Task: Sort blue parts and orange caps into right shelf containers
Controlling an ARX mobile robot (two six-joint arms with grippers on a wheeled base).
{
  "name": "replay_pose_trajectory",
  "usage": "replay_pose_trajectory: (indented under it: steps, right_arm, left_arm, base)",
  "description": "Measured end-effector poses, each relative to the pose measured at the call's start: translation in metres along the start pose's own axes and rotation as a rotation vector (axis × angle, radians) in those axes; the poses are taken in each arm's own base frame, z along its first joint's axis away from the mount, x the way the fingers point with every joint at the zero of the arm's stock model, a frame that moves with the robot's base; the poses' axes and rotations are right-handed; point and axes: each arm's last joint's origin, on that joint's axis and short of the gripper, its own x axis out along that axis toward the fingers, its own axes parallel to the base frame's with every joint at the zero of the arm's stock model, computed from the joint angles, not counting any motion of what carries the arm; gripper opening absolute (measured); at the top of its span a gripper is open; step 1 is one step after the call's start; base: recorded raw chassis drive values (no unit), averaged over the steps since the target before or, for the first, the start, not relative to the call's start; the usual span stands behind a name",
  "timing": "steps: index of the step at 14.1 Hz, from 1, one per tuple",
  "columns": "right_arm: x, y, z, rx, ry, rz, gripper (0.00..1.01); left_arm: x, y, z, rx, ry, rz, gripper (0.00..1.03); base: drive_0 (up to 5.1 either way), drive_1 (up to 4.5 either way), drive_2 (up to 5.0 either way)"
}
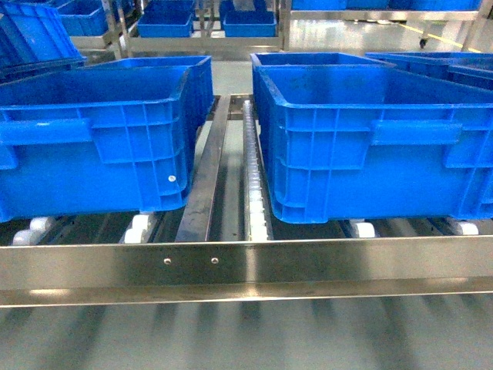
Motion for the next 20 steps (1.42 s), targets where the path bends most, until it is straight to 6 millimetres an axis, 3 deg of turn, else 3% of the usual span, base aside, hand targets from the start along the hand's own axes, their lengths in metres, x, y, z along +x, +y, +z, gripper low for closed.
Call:
replay_pose_trajectory:
  steps: [4,6,8,10,12,14,15,16,18,19,20]
  right_arm:
    - [0.0,0.0,0.0,0.0,0.0,0.0,0.44]
    - [0.002,0.0,0.004,-0.003,-0.091,-0.021,0.44]
    - [0.016,0.002,0.017,0.022,-0.092,-0.004,0.44]
    - [0.05,0.002,0.054,0.047,-0.197,-0.002,0.44]
    - [0.106,0.003,0.095,0.047,-0.239,0.0,0.44]
    - [0.17,0.005,0.102,0.061,-0.165,0.0,0.72]
    - [0.169,0.006,0.096,0.09,-0.153,0.008,0.85]
    - [0.146,0.009,0.097,0.106,-0.204,0.023,0.98]
    - [0.079,0.016,0.099,0.111,-0.313,0.085,0.98]
    - [0.061,0.022,0.086,0.082,-0.309,0.112,0.98]
    - [0.052,0.027,0.06,0.032,-0.24,0.122,0.98]
  left_arm:
    - [0.0,0.0,0.0,0.0,0.0,0.0,0.44]
    - [0.0,0.0,0.0,0.0,0.0,0.0,0.44]
    - [0.0,0.0,0.0,0.0,0.0,0.0,0.44]
    - [0.0,0.0,0.0,0.0,0.0,0.0,0.44]
    - [0.0,0.0,0.0,0.0,0.0,0.0,0.44]
    - [0.0,0.0,0.0,0.0,0.0,0.0,0.44]
    - [0.0,0.0,0.0,0.0,-0.001,0.0,0.44]
    - [0.0,0.0,0.0,0.0,-0.002,0.0,0.44]
    - [0.0,-0.004,0.0,-0.029,0.096,0.087,0.44]
    - [0.003,-0.003,0.005,-0.056,0.119,0.173,0.44]
    - [0.013,-0.001,0.02,-0.084,0.07,0.204,0.44]
  base:
    - [0.0,0.0,0.0]
    - [0.0,0.0,0.0]
    - [0.0,0.0,0.0]
    - [0.0,0.0,0.0]
    - [0.0,0.0,0.0]
    - [0.0,0.0,0.0]
    - [0.0,0.0,0.0]
    - [0.0,0.0,0.0]
    - [0.0,0.0,0.0]
    - [0.0,0.0,0.0]
    - [0.0,0.0,0.0]
